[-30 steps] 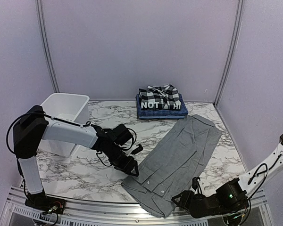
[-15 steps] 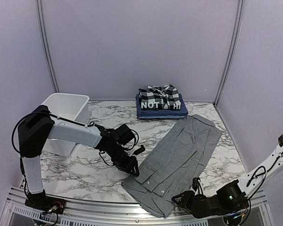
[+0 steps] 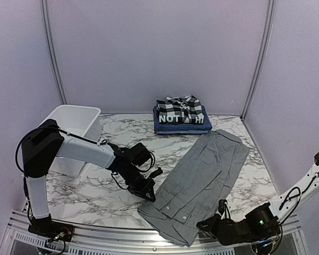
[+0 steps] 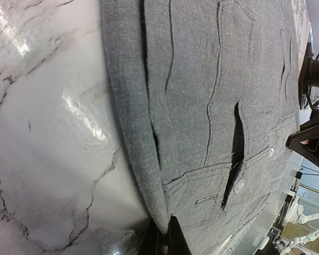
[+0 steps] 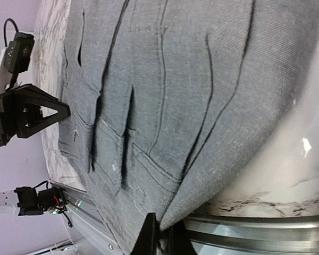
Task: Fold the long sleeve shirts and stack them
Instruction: Pick up the rectangle-folded shirt from the center of the board.
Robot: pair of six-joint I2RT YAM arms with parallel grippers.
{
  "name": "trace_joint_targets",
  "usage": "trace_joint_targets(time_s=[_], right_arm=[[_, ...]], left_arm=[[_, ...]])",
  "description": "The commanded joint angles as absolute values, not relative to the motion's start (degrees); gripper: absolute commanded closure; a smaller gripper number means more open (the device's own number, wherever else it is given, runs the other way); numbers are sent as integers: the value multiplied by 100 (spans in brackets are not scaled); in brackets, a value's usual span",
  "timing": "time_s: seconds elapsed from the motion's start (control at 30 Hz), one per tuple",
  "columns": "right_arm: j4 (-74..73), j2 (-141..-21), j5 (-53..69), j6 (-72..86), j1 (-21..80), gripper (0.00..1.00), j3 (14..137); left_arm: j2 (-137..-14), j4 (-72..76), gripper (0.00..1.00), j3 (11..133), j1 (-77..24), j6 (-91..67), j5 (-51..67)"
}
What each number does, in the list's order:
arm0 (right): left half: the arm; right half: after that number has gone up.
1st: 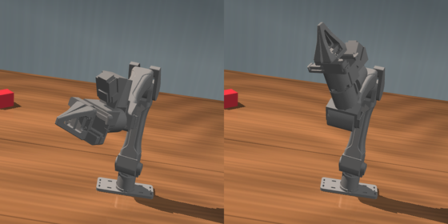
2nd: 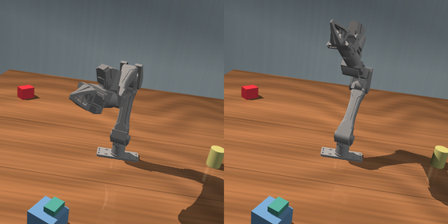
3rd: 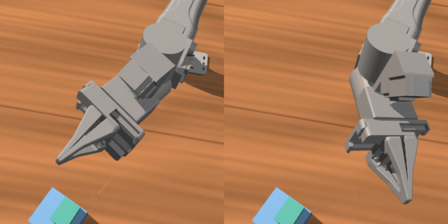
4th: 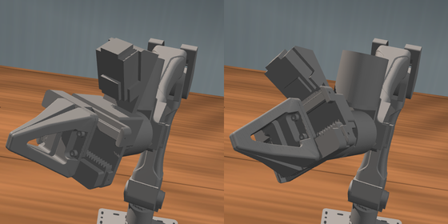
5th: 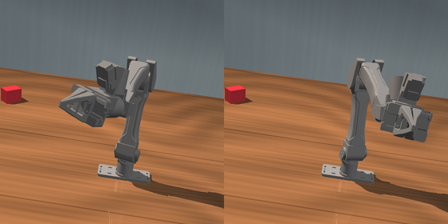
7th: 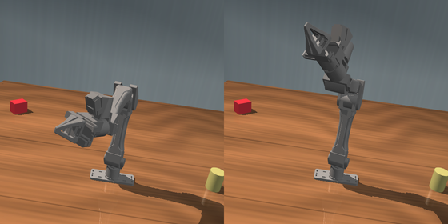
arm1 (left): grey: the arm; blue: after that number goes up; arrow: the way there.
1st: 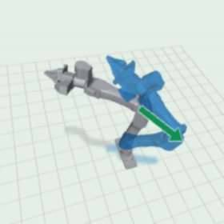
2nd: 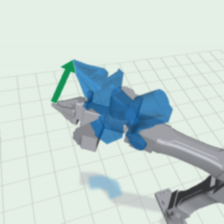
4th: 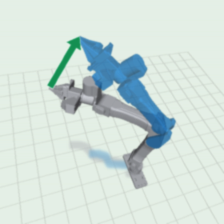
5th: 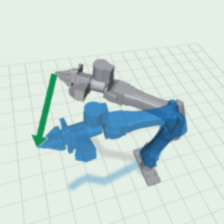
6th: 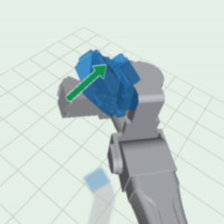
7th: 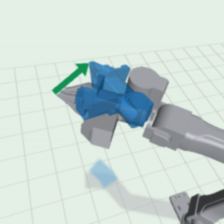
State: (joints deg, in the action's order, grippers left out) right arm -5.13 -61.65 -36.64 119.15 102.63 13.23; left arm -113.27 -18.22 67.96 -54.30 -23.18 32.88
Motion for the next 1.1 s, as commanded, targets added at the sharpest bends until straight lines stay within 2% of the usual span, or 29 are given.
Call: trace_joint_targets(time_s=[0.0, 0.3, 0.5, 0.7, 0.87, 1.07], right_arm=[[-756, -5958, -3926, 12506, 10267, 100, 1397], [-521, -6145, -3293, 11713, 10266, 100, 1627], [-44, -6802, -2508, 11114, 10266, 100, 2198], [464, -6958, -2419, 10946, 10258, 100, 2474], [49, -6460, -2848, 10999, 10223, 100, 2613], [-813, -5687, -3385, 11125, 10079, 100, 2526]], left_arm=[[-10997, -1809, 100, 6332, -5440, -2659, 3513], [-9587, -1160, 100, 4673, -5476, -3569, 3251], [-8861, -1083, 100, 4063, -5806, -4027, 3087], [-8500, -1217, 100, 4205, -5915, -4265, 2951], [-8519, -1548, 100, 4867, -5878, -4229, 2876], [-9109, -1674, 100, 5688, -5698, -4120, 3086]])
